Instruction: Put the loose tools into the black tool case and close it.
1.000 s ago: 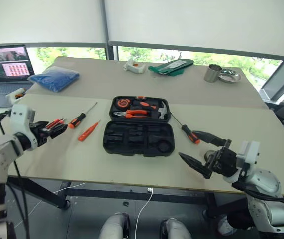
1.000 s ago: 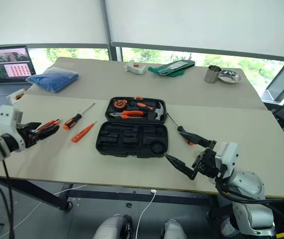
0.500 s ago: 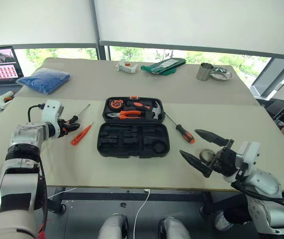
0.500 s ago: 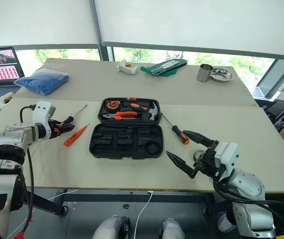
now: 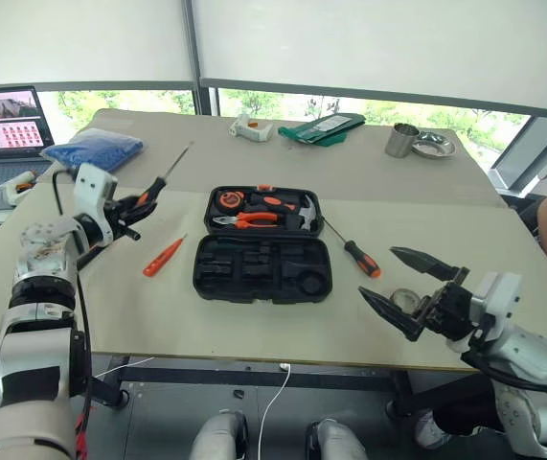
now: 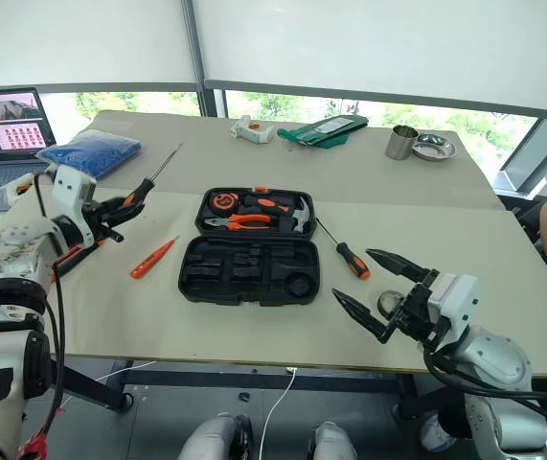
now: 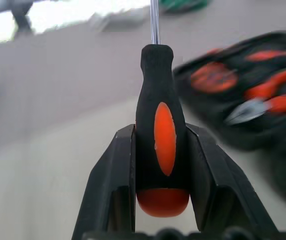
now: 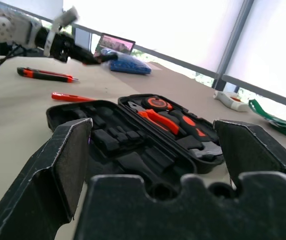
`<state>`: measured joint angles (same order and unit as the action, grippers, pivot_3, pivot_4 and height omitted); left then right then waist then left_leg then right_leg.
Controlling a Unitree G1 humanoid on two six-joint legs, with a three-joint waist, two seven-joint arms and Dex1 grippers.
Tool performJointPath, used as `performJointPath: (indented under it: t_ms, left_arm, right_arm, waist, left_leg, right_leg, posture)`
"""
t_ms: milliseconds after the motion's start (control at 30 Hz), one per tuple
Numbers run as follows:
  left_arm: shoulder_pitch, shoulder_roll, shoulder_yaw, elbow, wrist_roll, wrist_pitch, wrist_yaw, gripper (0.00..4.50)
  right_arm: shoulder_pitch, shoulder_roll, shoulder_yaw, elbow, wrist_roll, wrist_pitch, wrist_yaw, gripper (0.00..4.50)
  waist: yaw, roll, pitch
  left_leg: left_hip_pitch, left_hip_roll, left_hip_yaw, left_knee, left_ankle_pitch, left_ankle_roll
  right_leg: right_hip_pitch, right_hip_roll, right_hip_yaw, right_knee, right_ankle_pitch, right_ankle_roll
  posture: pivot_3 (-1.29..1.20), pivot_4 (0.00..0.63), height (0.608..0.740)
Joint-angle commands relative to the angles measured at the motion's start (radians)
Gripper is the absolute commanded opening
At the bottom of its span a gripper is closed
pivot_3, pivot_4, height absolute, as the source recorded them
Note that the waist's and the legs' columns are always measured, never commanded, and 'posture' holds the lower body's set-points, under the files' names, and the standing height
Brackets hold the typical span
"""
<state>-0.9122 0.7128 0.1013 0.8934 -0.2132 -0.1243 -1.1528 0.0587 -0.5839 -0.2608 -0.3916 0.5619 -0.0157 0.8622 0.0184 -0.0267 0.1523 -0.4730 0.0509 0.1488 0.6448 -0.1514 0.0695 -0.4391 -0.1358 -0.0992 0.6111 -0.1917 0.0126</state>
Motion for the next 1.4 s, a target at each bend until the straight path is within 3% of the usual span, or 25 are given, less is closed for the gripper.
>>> performJointPath:
  t_ms: [33,167,300,667,867,1333,1400]
  left_arm:
    - [0.006,-0.020,-0.114,-0.151,0.022,-0.080,-0.223,0.88]
    - [0.001,-0.044,-0.234,-0.204,0.132,-0.103,-0.248,0.88]
    - [-0.041,-0.089,-0.318,-0.129,0.258,-0.165,-0.161,0.88]
    - [-0.161,-0.150,-0.341,0.097,0.363,-0.241,-0.008,0.88]
    - [-0.189,-0.150,-0.368,0.158,0.407,-0.294,-0.027,0.88]
    - [-0.206,-0.184,-0.398,0.289,0.503,-0.362,0.107,0.88]
    - [-0.202,-0.193,-0.374,0.292,0.473,-0.380,0.095,1.89]
  right_arm:
    - [-0.043,-0.058,-0.053,0.025,0.039,0.027,0.037,4.50]
    - [-0.092,-0.131,-0.016,0.049,0.046,0.102,0.089,4.50]
    - [-0.210,-0.172,0.072,0.115,-0.006,0.176,0.102,4.50]
    - [-0.351,-0.146,0.129,0.229,-0.057,0.160,0.145,4.50]
    - [-0.363,-0.131,0.126,0.245,-0.066,0.151,0.166,4.50]
    - [-0.331,-0.123,0.117,0.214,-0.063,0.164,0.163,4.50]
    - [-0.322,-0.122,0.117,0.198,-0.050,0.175,0.167,4.50]
  waist:
    - [0.000,0.000,0.000]
    - [-0.002,0.000,0.000]
    - [-0.009,0.000,0.000]
    - [0.005,0.000,0.000]
    - [0.003,0.000,0.001]
    - [-0.001,0.000,0.000]
    - [-0.001,0.000,0.000]
  left_leg:
    - [0.000,0.000,0.000,0.001,0.000,0.000]
    - [0.000,0.000,0.000,0.004,0.000,0.000]
    - [0.000,0.002,-0.001,0.007,0.000,0.001]
    - [-0.004,0.001,-0.004,0.016,-0.003,0.007]
    - [-0.005,0.001,-0.003,0.016,-0.004,0.007]
    - [-0.004,0.001,-0.003,0.017,-0.004,0.007]
    - [-0.004,0.001,-0.004,0.017,-0.004,0.007]
  right_leg:
    - [0.000,0.000,0.000,0.000,0.000,0.000]
    - [0.002,0.001,0.000,0.002,-0.002,0.004]
    - [0.002,0.004,0.001,0.004,-0.003,0.005]
    - [0.000,0.003,0.001,0.008,-0.002,0.008]
    - [0.000,0.003,0.001,0.008,-0.001,0.008]
    - [0.000,0.003,0.001,0.012,-0.002,0.009]
    - [0.000,0.003,0.001,0.012,-0.002,0.009]
  posture:
    - [0.00,0.150,0.740]
    - [0.00,0.150,0.740]
    - [0.00,0.150,0.740]
    - [0.00,0.150,0.740]
    - [0.00,0.150,0.740]
    - [0.00,0.150,0.740]
    - [0.00,0.150,0.740]
